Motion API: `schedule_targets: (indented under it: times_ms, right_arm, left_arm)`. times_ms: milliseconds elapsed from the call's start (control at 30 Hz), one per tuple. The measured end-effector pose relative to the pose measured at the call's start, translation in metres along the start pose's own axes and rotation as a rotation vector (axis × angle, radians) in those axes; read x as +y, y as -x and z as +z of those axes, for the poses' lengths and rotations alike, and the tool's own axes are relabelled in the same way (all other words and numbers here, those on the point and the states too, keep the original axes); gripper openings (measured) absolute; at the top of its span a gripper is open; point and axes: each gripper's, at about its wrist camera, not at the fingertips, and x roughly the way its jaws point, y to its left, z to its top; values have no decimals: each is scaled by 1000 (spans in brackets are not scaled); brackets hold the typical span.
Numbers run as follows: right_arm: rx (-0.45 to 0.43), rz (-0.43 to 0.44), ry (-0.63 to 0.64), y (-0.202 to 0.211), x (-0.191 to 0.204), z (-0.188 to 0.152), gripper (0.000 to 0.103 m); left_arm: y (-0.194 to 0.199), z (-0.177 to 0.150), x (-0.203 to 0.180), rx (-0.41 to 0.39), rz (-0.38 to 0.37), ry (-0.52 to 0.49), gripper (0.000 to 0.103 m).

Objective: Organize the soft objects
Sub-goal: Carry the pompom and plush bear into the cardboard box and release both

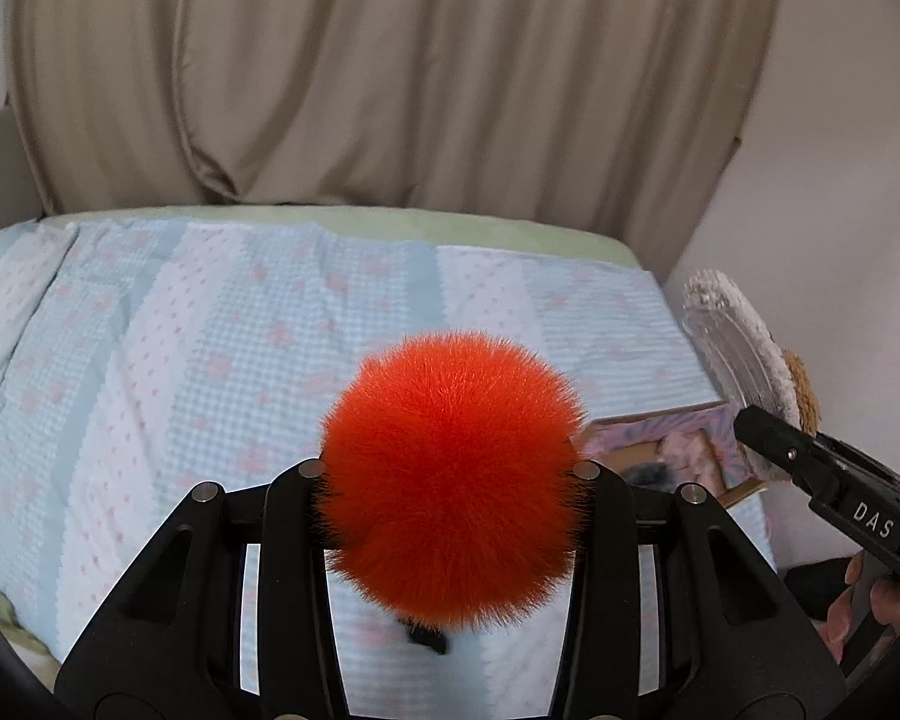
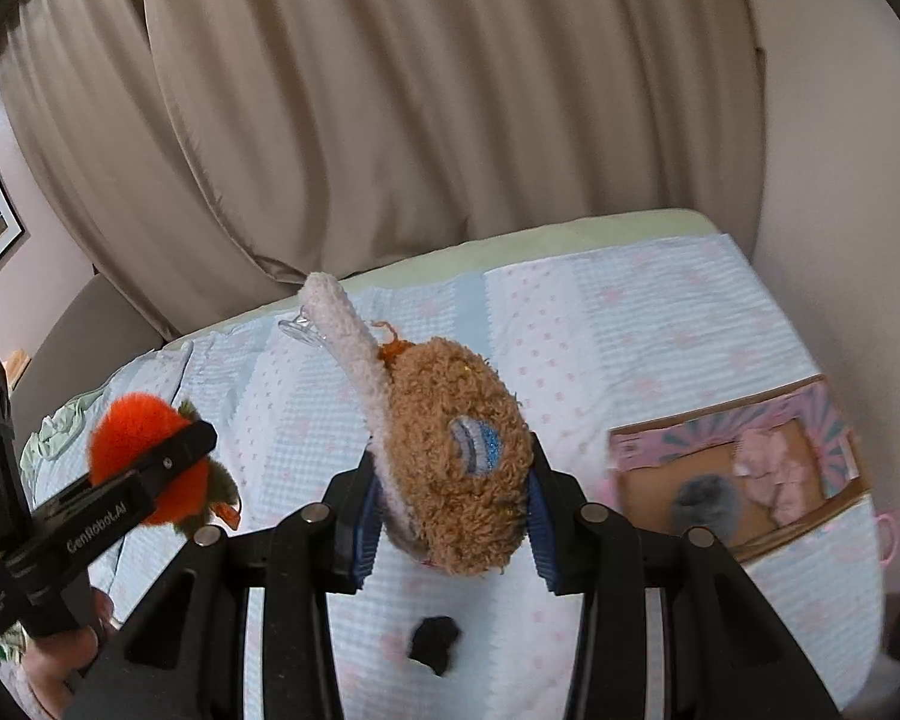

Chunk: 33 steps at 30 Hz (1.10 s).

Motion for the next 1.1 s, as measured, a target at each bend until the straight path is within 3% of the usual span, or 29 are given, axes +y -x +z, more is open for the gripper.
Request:
schedule_targets:
  times_ms: [233,567,800,1100]
  right_arm:
    - [-4,-43,-59,45,-81,5,38]
    - [33,-144,-129,65,-207,7,38]
    - [83,-197,-128,49,-266,11,38]
    - [204,-191,-115,-21,-315,10,38]
  left_arm:
    - [3,2,-81,-6,-44,-14,36]
    - [-47,-14,-200,50,-100,-32,36]
    - [-103,-31,-266,121,-131,-49,36]
    - [-182,-51,-309,233,-128,-80,36]
